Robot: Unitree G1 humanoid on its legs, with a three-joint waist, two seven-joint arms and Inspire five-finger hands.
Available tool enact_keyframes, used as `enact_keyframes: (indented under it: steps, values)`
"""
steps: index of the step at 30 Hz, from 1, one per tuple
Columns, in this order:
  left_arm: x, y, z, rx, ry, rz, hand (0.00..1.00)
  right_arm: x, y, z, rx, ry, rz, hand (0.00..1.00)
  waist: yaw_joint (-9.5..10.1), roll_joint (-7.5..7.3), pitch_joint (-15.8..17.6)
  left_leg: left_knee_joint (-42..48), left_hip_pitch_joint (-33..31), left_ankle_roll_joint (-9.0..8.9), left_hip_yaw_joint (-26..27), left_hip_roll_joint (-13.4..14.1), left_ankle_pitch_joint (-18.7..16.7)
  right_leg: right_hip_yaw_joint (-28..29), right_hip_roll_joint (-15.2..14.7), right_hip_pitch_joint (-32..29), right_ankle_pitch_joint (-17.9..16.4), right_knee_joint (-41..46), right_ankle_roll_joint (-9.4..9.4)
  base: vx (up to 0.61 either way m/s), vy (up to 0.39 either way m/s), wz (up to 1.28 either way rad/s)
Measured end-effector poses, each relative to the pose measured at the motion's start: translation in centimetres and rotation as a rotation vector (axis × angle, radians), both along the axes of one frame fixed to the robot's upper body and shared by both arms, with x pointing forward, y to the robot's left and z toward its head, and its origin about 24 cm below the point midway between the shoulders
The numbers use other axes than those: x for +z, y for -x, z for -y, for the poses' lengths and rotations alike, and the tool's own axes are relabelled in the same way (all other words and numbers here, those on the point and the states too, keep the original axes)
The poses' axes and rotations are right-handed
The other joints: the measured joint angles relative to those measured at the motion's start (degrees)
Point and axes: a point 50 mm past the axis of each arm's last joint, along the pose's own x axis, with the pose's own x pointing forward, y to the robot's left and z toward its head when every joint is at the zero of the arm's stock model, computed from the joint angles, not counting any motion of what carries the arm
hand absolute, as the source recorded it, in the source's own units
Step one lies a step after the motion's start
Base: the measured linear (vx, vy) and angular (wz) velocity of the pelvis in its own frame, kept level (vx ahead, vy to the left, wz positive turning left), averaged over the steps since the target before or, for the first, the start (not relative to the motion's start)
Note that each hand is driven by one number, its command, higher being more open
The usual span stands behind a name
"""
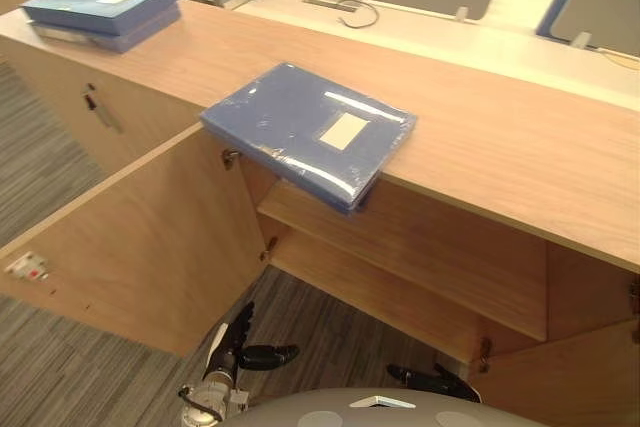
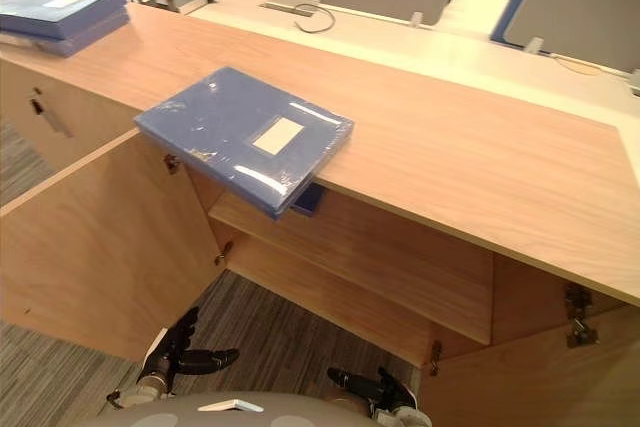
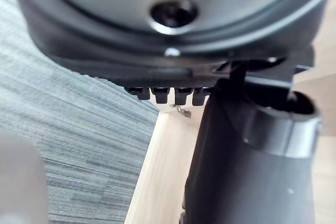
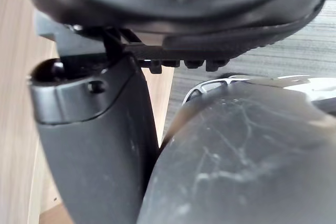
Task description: Walk over to the cabinet, pick up the folder, carry it to the office cabinet, place the folder inside the office cabinet, then close the office cabinet door
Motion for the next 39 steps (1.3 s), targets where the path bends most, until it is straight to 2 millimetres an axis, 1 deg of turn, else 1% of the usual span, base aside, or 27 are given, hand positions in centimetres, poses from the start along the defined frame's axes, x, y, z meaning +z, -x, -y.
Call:
enact_keyframes:
  steps: [2,3,5,6,9,11,12,14,15,17,18,19,21,22,23,24,25,26,27,28,29,30,31,32,33,35,39]
  values:
    - [0.0,0.0,-0.1,0.004,0.004,0.000,1.00,0.0,-0.3,-0.1,0.004,0.001,0.004,1.00,0.88,-0.38,0.16,-0.08,-0.09,0.92,-1.36,-0.80,0.05,-0.77,-0.96,0.55,-0.83,-0.01,1.35,-0.12,0.014,0.27]
    - [0.0,0.0,-0.2,0.008,0.005,0.001,1.00,0.0,-0.2,-0.1,0.004,0.000,0.000,1.00,1.06,-0.92,0.36,0.02,-0.46,1.40,-2.41,-1.36,0.36,-1.38,-1.64,0.59,-0.93,0.07,1.79,-0.13,0.009,0.31]
    - [0.0,0.1,-0.4,0.011,0.001,-0.002,1.00,0.0,-0.1,-0.1,0.002,-0.001,-0.007,1.00,1.05,-1.05,0.33,-0.14,-0.97,1.97,-3.99,-2.46,1.02,-2.86,-2.65,0.90,-1.26,0.18,2.14,-0.15,0.019,0.45]
    - [0.0,0.1,-0.5,0.005,-0.011,-0.003,1.00,-0.1,-0.1,-0.1,-0.001,0.000,-0.012,1.00,1.08,-1.13,0.36,-0.30,-1.11,2.05,-5.61,-3.09,1.52,-4.39,-3.47,1.48,-1.35,0.21,2.43,-0.13,0.017,0.52]
    - [0.2,0.0,-0.6,-0.013,-0.032,0.004,1.00,-0.1,0.2,-0.2,-0.007,0.012,-0.027,1.00,1.20,-1.52,0.11,-1.04,-2.00,1.85,-8.66,-4.07,2.75,-7.27,-4.60,2.41,-1.27,0.02,2.75,-0.09,0.004,0.64]
    - [0.7,-0.1,-0.7,-0.045,-0.080,0.024,1.00,-0.2,0.4,-0.3,-0.014,0.015,-0.036,1.00,1.89,-2.07,-0.06,-1.01,-4.08,1.81,-11.02,-4.86,3.89,-9.78,-5.44,2.65,-1.05,-0.17,2.97,-0.04,0.001,0.66]
    - [0.9,-0.1,-0.8,-0.050,-0.096,0.033,1.00,-0.2,0.5,-0.4,-0.021,0.013,-0.037,1.00,2.17,-2.03,-0.10,-0.97,-4.34,2.08,-11.55,-5.01,4.27,-10.13,-5.51,2.79,-0.81,-0.22,2.78,-0.01,-0.011,0.52]
    - [1.8,0.1,-1.2,-0.057,-0.137,0.067,1.00,-0.4,0.8,-0.9,-0.039,0.009,-0.050,1.00,2.91,-2.84,-0.12,-0.69,-4.97,2.15,-13.45,-5.49,4.68,-12.40,-5.92,3.96,-0.33,-0.34,3.26,0.03,-0.016,0.46]
    - [2.0,0.2,-1.2,-0.058,-0.143,0.073,1.00,-0.4,0.8,-0.9,-0.039,0.007,-0.053,1.00,3.14,-3.03,-0.07,-0.67,-4.97,2.20,-13.81,-5.54,4.78,-12.89,-5.96,4.35,-0.12,-0.51,3.17,0.05,0.004,0.34]
    - [2.6,0.2,-1.2,-0.069,-0.172,0.099,1.00,-0.4,0.8,-1.0,-0.040,0.003,-0.060,1.00,4.23,-3.45,-0.17,-0.48,-5.05,2.25,-14.62,-5.91,4.82,-13.47,-6.06,5.25,0.29,-1.30,2.68,0.04,0.029,0.22]
    - [2.8,0.1,-1.1,-0.066,-0.179,0.111,1.00,-0.4,0.8,-1.0,-0.039,0.003,-0.060,1.00,4.27,-3.46,-0.17,-0.40,-5.11,2.26,-14.90,-6.10,4.82,-13.66,-6.17,5.47,0.36,-1.41,2.53,0.03,0.034,0.22]
    - [3.5,-0.4,-1.2,-0.048,-0.194,0.145,1.00,-0.4,0.7,-1.0,-0.042,0.004,-0.058,1.00,4.29,-3.45,-0.20,-0.25,-5.38,2.25,-15.38,-6.42,4.81,-14.14,-6.37,5.67,0.41,-1.47,2.22,0.01,0.032,0.25]
    - [5.5,-1.3,-1.5,0.006,-0.236,0.245,1.00,-0.4,0.4,-1.1,-0.044,0.000,-0.049,1.00,4.19,-3.47,-0.32,-0.01,-6.01,2.20,-16.13,-6.48,4.76,-14.48,-6.34,5.64,0.85,-1.55,1.02,0.01,0.030,0.21]
    - [6.7,-1.9,-2.0,0.031,-0.263,0.305,1.00,-0.4,0.3,-1.1,-0.043,-0.001,-0.049,1.00,4.21,-3.20,-0.24,0.01,-6.02,2.16,-16.31,-6.47,4.74,-14.42,-6.31,5.68,0.98,-1.52,0.83,0.01,0.015,0.10]
    - [7.4,-2.2,-2.3,0.042,-0.283,0.335,1.00,-0.4,0.4,-1.1,-0.042,-0.001,-0.053,1.00,4.22,-3.17,-0.30,0.02,-5.99,2.16,-16.39,-6.45,4.73,-14.40,-6.32,5.76,1.00,-1.53,0.79,0.00,0.009,0.08]
    - [8.9,-2.8,-2.9,0.068,-0.337,0.398,1.00,-0.5,0.4,-1.1,-0.036,-0.001,-0.060,1.00,4.23,-3.30,-0.53,0.08,-5.92,2.11,-16.59,-6.42,4.71,-14.42,-6.30,5.96,1.08,-1.53,0.67,0.01,0.002,0.07]
    - [9.6,-3.1,-3.3,0.081,-0.369,0.429,1.00,-0.5,0.5,-1.1,-0.035,-0.002,-0.062,1.00,4.23,-3.14,-0.63,0.07,-5.95,1.89,-16.72,-6.41,4.56,-14.42,-6.27,5.97,1.12,-1.53,0.62,0.00,0.001,0.08]
    - [11.5,-3.6,-4.3,0.125,-0.436,0.506,1.00,-0.5,0.5,-1.1,-0.021,0.002,-0.066,1.00,4.13,-2.96,-0.86,0.07,-5.82,1.81,-16.82,-6.31,4.50,-14.38,-6.20,6.15,1.17,-1.53,0.53,0.00,-0.003,0.04]
    - [12.3,-3.8,-4.7,0.139,-0.469,0.535,1.00,-0.5,0.6,-1.1,-0.015,0.004,-0.068,1.00,4.10,-2.86,-0.97,0.10,-5.81,1.74,-16.81,-6.29,4.44,-14.35,-6.17,6.17,1.18,-1.55,0.53,0.00,0.000,0.00]
    - [13.8,-4.0,-5.4,0.168,-0.528,0.590,1.00,-0.5,0.6,-1.0,-0.014,0.005,-0.070,1.00,4.04,-2.66,-1.17,0.11,-5.80,1.74,-16.79,-6.22,4.38,-14.24,-6.06,6.19,1.24,-1.67,0.44,0.00,0.000,0.00]
    - [14.5,-4.0,-5.7,0.185,-0.555,0.617,1.00,-0.5,0.7,-0.9,-0.014,0.006,-0.072,1.00,4.02,-2.49,-1.29,0.11,-5.80,1.73,-16.76,-6.15,4.36,-14.11,-5.88,6.20,1.38,-1.87,0.24,-0.01,0.007,-0.06]
    - [16.0,-4.1,-6.5,0.226,-0.622,0.673,1.00,-0.5,0.7,-0.7,-0.013,0.010,-0.074,1.00,4.01,-1.73,-1.60,0.10,-5.70,1.69,-16.54,-5.64,4.32,-13.29,-5.23,6.16,2.01,-2.30,-0.70,-0.01,0.012,-0.08]
    - [16.6,-4.0,-6.8,0.238,-0.656,0.691,1.00,-0.4,0.7,-0.6,-0.011,0.009,-0.073,1.00,4.01,-1.51,-1.62,0.10,-5.58,1.68,-16.41,-5.51,4.30,-12.82,-5.06,6.14,2.15,-2.29,-0.90,-0.02,0.010,-0.12]
    - [17.7,-3.9,-7.3,0.268,-0.706,0.729,1.00,-0.4,0.7,-0.5,-0.009,0.008,-0.072,1.00,3.97,-1.27,-1.65,0.06,-5.27,1.67,-16.11,-5.28,4.24,-12.43,-4.84,6.14,2.19,-2.31,-0.96,-0.02,-0.002,-0.13]
    - [18.2,-3.9,-7.6,0.282,-0.729,0.746,1.00,-0.4,0.7,-0.4,-0.008,0.007,-0.072,1.00,4.09,-1.13,-1.56,-0.02,-5.03,1.65,-15.87,-5.15,4.17,-11.97,-4.65,6.15,2.19,-2.38,-0.96,-0.03,-0.016,-0.24]
    - [19.9,-3.4,-8.6,0.346,-0.810,0.797,1.00,-0.4,0.7,-0.2,0.000,0.001,-0.069,1.00,4.15,-0.59,-1.80,0.10,-4.84,1.49,-14.65,-4.43,3.73,-10.27,-3.66,5.95,2.19,-3.50,-0.97,-0.03,-0.027,-0.33]
    - [21.7,-3.5,-9.1,0.391,-0.888,0.868,1.00,-0.3,0.7,0.1,0.008,-0.004,-0.065,1.00,4.03,0.26,-1.90,0.10,-4.83,1.18,-13.13,-3.44,3.59,-8.18,-2.26,5.38,2.16,-4.56,-0.99,-0.03,-0.037,-0.25]
